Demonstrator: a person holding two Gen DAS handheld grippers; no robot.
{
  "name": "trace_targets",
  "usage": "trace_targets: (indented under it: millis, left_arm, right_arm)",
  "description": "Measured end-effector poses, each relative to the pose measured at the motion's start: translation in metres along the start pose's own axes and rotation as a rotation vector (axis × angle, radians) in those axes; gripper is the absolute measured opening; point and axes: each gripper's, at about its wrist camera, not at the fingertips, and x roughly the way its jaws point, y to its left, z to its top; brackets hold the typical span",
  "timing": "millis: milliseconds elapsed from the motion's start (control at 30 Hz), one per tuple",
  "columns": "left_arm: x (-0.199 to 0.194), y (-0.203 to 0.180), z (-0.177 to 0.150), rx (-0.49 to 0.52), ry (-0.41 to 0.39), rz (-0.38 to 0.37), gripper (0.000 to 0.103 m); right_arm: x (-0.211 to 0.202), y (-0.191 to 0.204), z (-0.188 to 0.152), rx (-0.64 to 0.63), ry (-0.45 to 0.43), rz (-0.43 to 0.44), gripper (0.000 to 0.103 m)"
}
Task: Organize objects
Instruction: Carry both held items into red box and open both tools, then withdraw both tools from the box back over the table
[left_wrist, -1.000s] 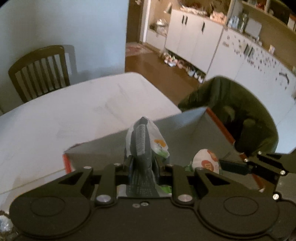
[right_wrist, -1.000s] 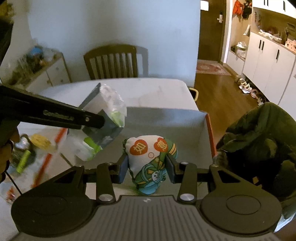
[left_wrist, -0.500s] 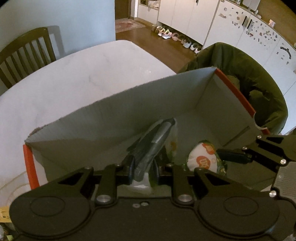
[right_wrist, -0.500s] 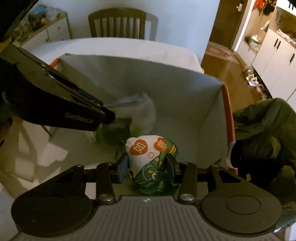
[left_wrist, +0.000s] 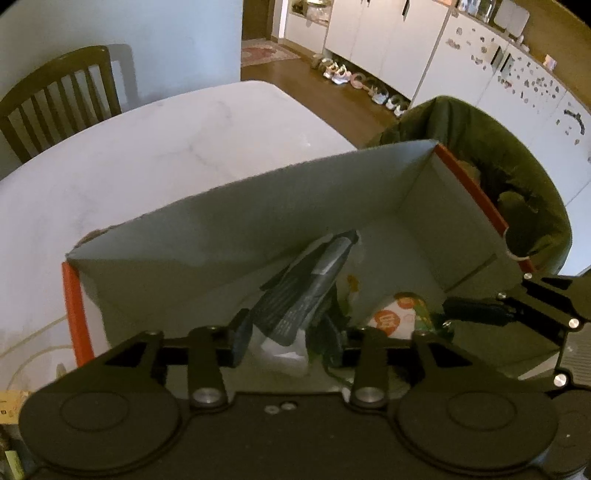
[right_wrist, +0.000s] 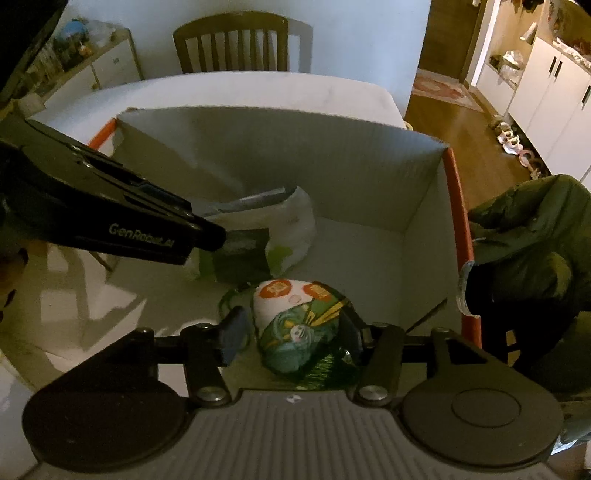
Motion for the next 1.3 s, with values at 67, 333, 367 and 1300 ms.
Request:
trace_targets:
  millis: [67, 333, 367, 1300]
  left_arm:
    - [-0.009, 0.002, -0.003, -0.012, -0.015, -0.010, 0.049]
    - [-0.052, -0.001, -0.007, -0.034, -0.125, -0.033, 0.065]
    - [-0.058, 0.000, -0.009, -0.037, -0.139, -0.040, 0.065]
    - [-0.204, 0.063, -0.099, -0.135, -0.441, -0.006, 0.090]
  right_arm:
    - [-0.006, -0.001, -0.002, 0.007, -0.011, 0.001, 0.057]
    - [-0.041, -0.004, -0.006, 0.049, -0.082, 0.020, 0.058]
    - [-0.047, -0.004, -0.007, 0.056, -0.094, 0.024, 0.058]
    - [-0.148, 0.072, -0.013, 0.076, -0.369, 0.135, 0.074]
